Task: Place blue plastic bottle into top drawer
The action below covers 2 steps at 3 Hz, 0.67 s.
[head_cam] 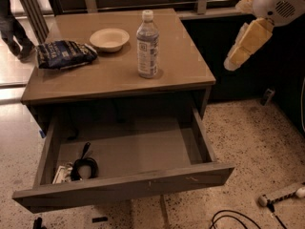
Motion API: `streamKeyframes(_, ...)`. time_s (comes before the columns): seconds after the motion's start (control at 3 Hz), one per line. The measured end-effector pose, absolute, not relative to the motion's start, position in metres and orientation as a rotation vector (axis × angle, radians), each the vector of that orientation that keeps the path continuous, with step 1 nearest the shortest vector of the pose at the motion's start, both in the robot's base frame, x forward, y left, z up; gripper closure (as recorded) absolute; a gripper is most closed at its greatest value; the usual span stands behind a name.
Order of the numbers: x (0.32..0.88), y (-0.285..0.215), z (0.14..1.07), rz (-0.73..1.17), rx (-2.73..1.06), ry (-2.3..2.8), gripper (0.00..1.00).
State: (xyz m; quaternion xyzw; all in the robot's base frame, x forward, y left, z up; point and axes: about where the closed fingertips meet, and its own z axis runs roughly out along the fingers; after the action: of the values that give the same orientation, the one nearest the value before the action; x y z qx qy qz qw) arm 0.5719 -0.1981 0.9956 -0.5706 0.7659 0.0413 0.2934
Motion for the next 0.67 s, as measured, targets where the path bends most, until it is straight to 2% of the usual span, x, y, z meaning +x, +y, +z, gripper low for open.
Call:
streamKeyframes(0.33,0.625,-0.142,1.019,0.263,-1.513,1.906,0.00)
streamKeyframes(0.67,0.646,-0.100,1.034,0.343,-1.512,1.814,0.00)
